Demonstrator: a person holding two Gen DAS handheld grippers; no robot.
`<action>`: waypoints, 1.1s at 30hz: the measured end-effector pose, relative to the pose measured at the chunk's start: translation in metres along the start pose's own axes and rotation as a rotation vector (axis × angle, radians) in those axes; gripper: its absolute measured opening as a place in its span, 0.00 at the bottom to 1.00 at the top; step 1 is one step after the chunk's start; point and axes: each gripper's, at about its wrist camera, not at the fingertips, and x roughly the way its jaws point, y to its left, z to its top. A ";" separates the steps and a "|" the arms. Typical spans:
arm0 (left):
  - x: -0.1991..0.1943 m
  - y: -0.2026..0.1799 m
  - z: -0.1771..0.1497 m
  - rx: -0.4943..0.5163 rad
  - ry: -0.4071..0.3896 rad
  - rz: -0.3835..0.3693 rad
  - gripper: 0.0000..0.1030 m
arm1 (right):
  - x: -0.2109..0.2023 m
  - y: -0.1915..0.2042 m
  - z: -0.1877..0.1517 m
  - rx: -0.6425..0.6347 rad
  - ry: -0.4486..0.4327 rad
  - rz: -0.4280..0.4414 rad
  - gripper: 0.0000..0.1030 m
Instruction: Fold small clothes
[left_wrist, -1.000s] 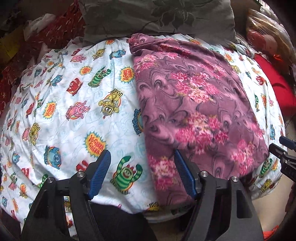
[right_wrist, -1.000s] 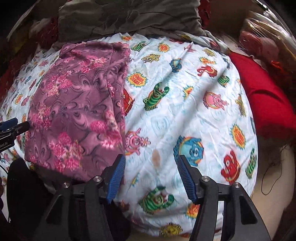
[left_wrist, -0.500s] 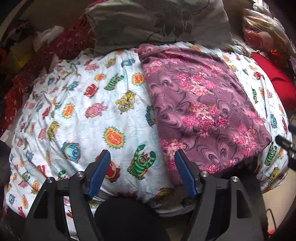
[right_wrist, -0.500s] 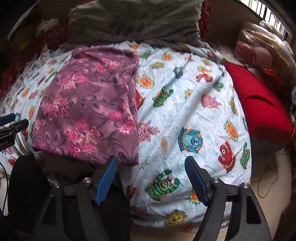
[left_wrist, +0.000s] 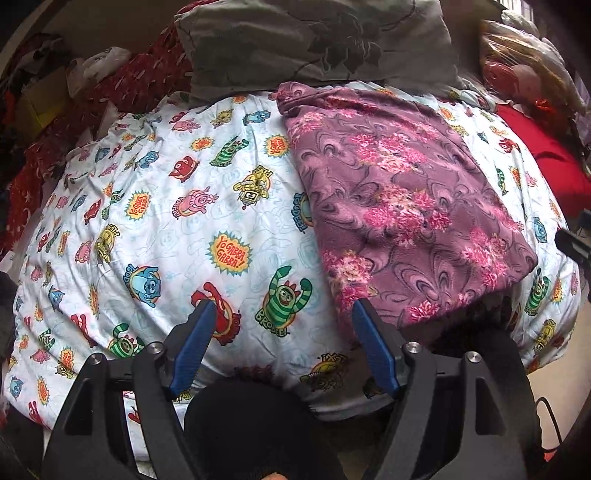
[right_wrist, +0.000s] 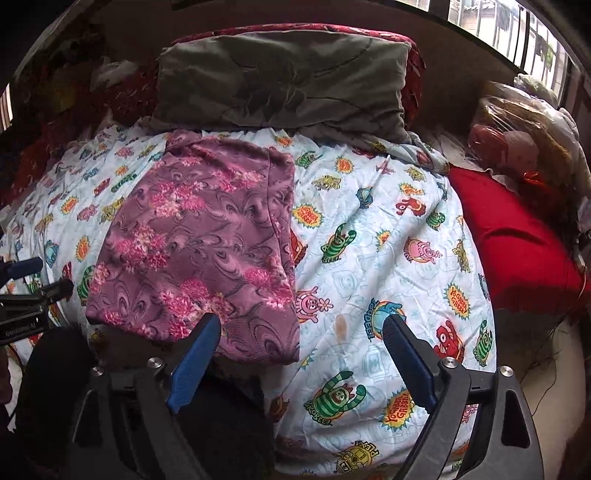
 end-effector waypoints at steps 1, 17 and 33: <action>-0.001 -0.001 0.000 0.002 -0.002 -0.003 0.73 | -0.001 0.000 0.001 0.000 -0.005 -0.002 0.90; -0.015 -0.009 -0.001 0.000 -0.011 -0.045 0.73 | -0.024 -0.006 0.007 -0.016 -0.095 0.000 1.00; -0.032 -0.027 0.001 0.020 -0.043 -0.102 0.73 | -0.019 -0.010 0.000 -0.005 -0.064 -0.006 1.00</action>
